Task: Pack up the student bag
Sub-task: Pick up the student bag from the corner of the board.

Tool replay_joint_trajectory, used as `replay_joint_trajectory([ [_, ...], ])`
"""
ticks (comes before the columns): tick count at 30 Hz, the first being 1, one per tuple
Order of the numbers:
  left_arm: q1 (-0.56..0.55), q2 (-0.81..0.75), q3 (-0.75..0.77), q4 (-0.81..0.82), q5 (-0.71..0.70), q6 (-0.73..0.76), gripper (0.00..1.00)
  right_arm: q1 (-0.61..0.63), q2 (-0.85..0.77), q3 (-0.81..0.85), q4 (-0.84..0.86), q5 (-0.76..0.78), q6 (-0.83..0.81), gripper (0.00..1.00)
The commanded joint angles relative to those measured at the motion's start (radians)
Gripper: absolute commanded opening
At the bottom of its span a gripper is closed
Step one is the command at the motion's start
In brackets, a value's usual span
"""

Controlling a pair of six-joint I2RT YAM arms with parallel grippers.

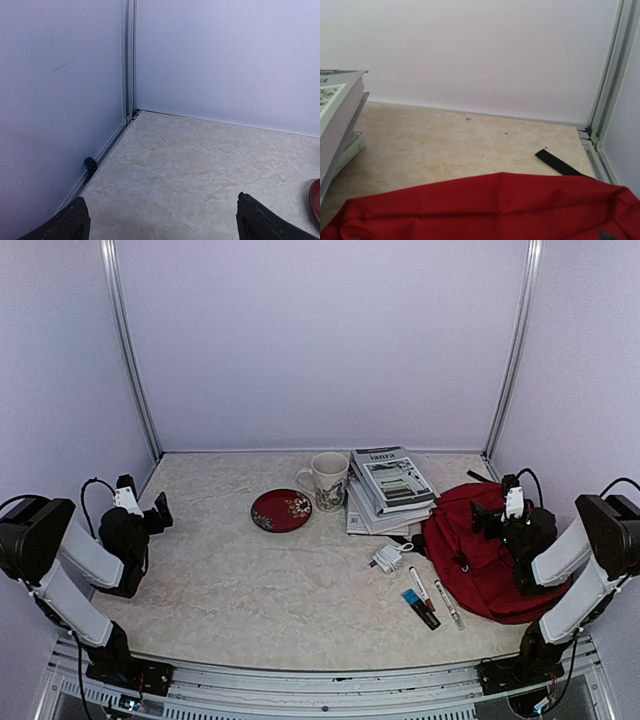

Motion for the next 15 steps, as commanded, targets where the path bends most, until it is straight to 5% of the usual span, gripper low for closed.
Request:
replay_joint_trajectory([
  [1, 0.001, -0.005, 0.016, 0.004, 0.007, -0.003, 0.99, -0.008, 0.006, 0.01, -0.003, 0.007, -0.003, 1.0],
  [9, 0.002, -0.005, 0.016, 0.002, 0.007, -0.004, 0.99, -0.008, 0.006, 0.012, -0.005, 0.008, -0.003, 1.0],
  [12, 0.012, -0.005, 0.029, -0.026, 0.16, 0.045, 0.99, -0.008, 0.006, 0.011, -0.005, 0.006, -0.003, 1.0],
  [15, 0.01, -0.012, 0.021, -0.013, 0.165, 0.047, 0.99, -0.008, -0.016, 0.01, -0.008, -0.011, -0.007, 1.0],
])
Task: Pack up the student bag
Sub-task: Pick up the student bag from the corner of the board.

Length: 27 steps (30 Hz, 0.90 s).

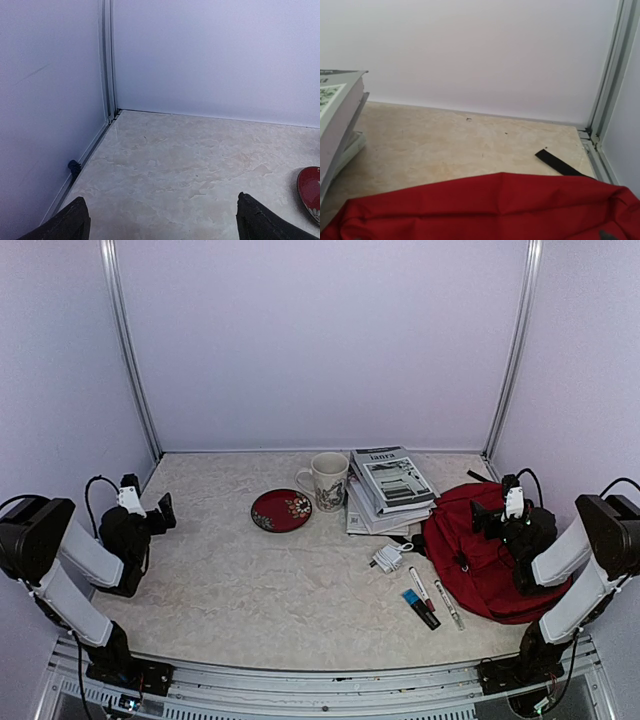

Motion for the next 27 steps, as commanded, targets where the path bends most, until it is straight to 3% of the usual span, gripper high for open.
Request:
replay_joint_trajectory([
  [1, 0.005, -0.026, 0.016, -0.01, 0.083, 0.029, 0.99, -0.008, -0.057, 0.02, -0.06, -0.037, -0.017, 1.0],
  [4, -0.005, -0.181, -0.024, -0.066, 0.027, 0.021, 0.99, -0.008, -0.237, 0.145, -0.457, -0.121, -0.004, 1.0],
  [7, -0.101, -0.4, -0.04, -0.166, -0.132, -0.024, 0.99, -0.008, -0.343, 0.307, -0.821, -0.211, 0.029, 1.0],
  [12, -0.374, -0.521, 0.08, -0.29, -0.245, -0.106, 0.99, 0.011, -0.445, 0.414, -1.105, -0.314, 0.183, 0.96],
  [16, -0.58, -0.539, 0.288, -0.571, -0.251, -0.061, 0.99, 0.094, -0.477, 0.45, -1.248, -0.201, 0.256, 0.87],
  [22, -0.657, -0.488, 0.606, -1.038, -0.048, -0.115, 0.99, 0.244, -0.404, 0.59, -1.628, 0.135, 0.331, 0.73],
  [27, -0.688, -0.418, 0.665, -1.106, -0.018, -0.03, 0.99, 0.346, -0.305, 0.585, -1.812, 0.214, 0.409, 0.73],
])
